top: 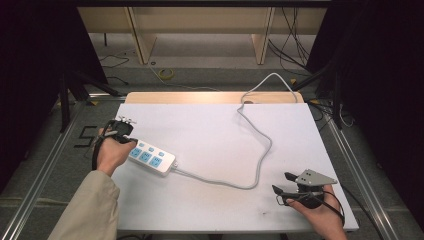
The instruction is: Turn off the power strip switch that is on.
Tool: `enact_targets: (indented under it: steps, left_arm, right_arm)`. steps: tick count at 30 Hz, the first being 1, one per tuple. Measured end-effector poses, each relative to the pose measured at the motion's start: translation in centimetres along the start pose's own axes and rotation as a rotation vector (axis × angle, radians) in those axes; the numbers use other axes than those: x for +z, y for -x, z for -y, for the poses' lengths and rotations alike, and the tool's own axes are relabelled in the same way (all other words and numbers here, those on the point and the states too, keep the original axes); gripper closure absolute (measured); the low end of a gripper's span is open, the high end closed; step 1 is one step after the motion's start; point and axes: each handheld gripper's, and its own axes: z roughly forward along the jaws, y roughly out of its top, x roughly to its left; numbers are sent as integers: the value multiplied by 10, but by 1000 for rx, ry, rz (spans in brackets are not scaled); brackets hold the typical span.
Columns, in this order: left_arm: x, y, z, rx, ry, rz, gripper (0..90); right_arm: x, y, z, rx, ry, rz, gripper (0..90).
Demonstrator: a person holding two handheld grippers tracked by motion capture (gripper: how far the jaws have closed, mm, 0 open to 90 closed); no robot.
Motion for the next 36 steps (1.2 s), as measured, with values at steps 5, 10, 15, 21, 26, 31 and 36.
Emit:
enact_targets:
  steps: [5,10,15,21,26,31,36]
  left_arm:
    - [4,-1,-3,5,-14,6,899]
    - [8,-2,-5,3,-22,10,899]
    - [10,0,-7,12,-31,13,899]
    - [12,1,-11,15,-38,15,899]
    - [17,0,-12,7,-49,18,899]
    - [18,1,-13,6,-50,19,899]
    - [20,1,-14,6,-52,27,899]
  right_arm:
    - [1,0,0,-1,-4,-2,353]
    - [2,-1,-1,-4,-7,-8,353]
    - [2,-1,0,-5,-7,-8,353]
    - [3,-2,0,-9,-8,-11,353]
    - [3,-1,0,-6,-11,-13,353]
    - [3,-1,0,-5,-11,-13,353]
    - [3,-2,0,-7,-12,-14,352]
